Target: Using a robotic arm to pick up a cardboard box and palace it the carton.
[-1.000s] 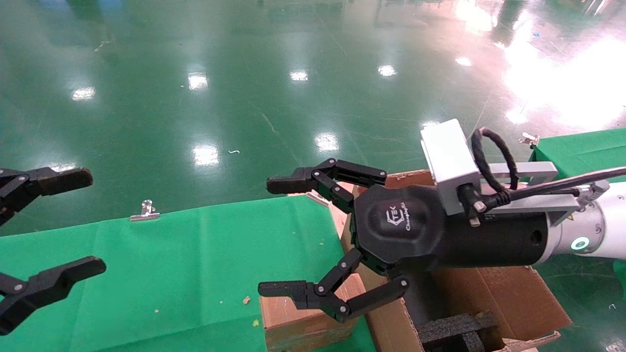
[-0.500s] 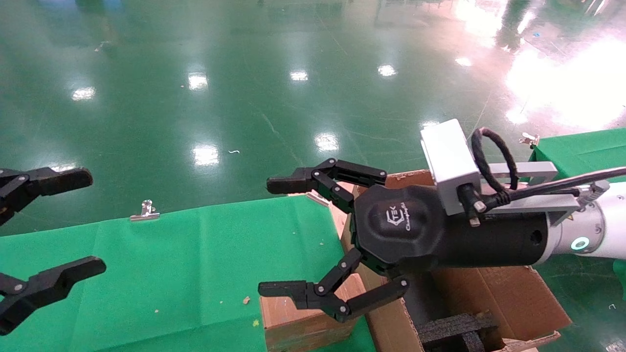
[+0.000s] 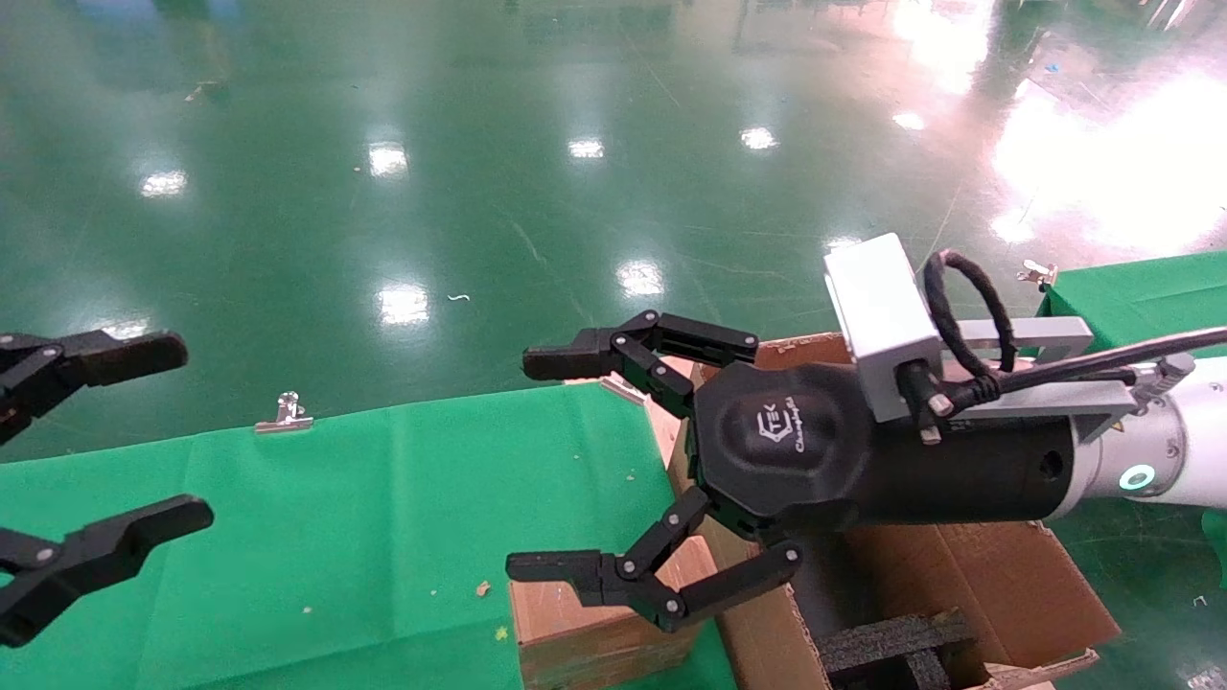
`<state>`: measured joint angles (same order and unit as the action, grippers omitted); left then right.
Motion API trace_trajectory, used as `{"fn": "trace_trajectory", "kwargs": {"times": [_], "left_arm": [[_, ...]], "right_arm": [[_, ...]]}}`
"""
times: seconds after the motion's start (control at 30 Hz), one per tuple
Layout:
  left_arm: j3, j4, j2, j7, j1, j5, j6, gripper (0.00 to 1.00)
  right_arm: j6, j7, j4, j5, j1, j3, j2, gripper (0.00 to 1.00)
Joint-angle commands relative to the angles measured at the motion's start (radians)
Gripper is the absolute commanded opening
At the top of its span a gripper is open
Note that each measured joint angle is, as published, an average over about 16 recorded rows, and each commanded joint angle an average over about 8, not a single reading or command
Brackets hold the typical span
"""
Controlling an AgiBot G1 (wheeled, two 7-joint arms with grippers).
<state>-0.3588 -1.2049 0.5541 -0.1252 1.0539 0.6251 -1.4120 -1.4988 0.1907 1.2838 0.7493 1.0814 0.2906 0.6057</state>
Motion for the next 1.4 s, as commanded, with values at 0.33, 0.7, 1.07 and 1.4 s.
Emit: {"fn": "trace_trajectory", "kwargs": {"times": [0.33, 0.7, 1.07, 1.4], "left_arm": [[0.0, 0.0, 0.0, 0.0, 0.0, 0.0, 0.0, 0.0], [0.0, 0.0, 0.0, 0.0, 0.0, 0.0, 0.0, 0.0], [0.0, 0.0, 0.0, 0.0, 0.0, 0.0, 0.0, 0.0], [0.0, 0.0, 0.0, 0.0, 0.0, 0.0, 0.0, 0.28]], "right_arm": [[-0.061, 0.009, -0.024, 0.179, 0.089, 0.099, -0.001, 1.0], [-0.081, -0.044, -0.093, 0.468, 0.281, 0.353, 0.095, 1.0], [-0.078, -0.068, -0.187, 0.674, 0.451, 0.556, 0.241, 1.0], [-0.074, -0.084, -0.23, 0.76, 0.528, 0.68, 0.314, 1.0]]}}
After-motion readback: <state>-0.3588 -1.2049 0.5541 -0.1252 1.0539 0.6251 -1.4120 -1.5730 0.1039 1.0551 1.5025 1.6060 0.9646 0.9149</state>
